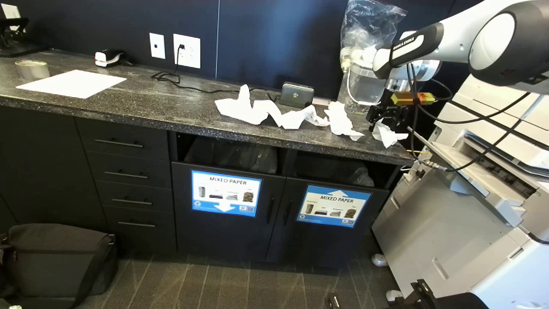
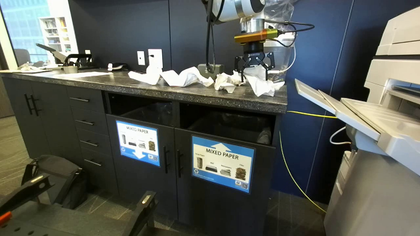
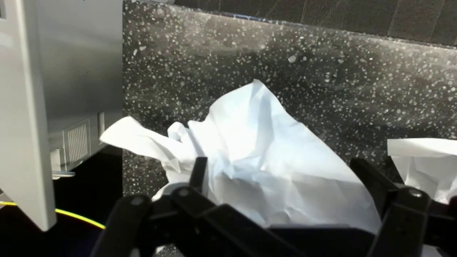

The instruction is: Put the first piece of paper from the right in the right bin

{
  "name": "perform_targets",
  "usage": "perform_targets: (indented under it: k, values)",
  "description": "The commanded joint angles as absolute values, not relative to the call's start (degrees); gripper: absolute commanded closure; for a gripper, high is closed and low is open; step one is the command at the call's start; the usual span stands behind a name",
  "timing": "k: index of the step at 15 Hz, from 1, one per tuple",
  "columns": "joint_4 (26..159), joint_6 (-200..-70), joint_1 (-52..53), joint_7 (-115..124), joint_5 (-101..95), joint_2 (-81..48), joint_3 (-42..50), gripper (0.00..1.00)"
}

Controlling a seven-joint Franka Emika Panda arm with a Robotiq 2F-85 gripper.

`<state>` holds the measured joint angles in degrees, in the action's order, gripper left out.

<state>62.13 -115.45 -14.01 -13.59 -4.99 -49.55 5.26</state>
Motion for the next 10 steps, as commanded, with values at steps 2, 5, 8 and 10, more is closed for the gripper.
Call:
perform_targets:
  k: [2, 5, 8, 10]
  values:
    - [54.2, -112.4, -14.6, -15.0, -4.6, -53.7, 4.8, 0.0]
    - [51.6, -111.4, -14.6, -14.8, -4.6, -55.3, 4.8, 0.0]
    - [49.4, -110.7, -14.8, -14.8, -4.5, -56.8, 4.7, 0.0]
    - [48.3, -110.3, -14.9, -14.8, -4.5, -57.6, 4.7, 0.0]
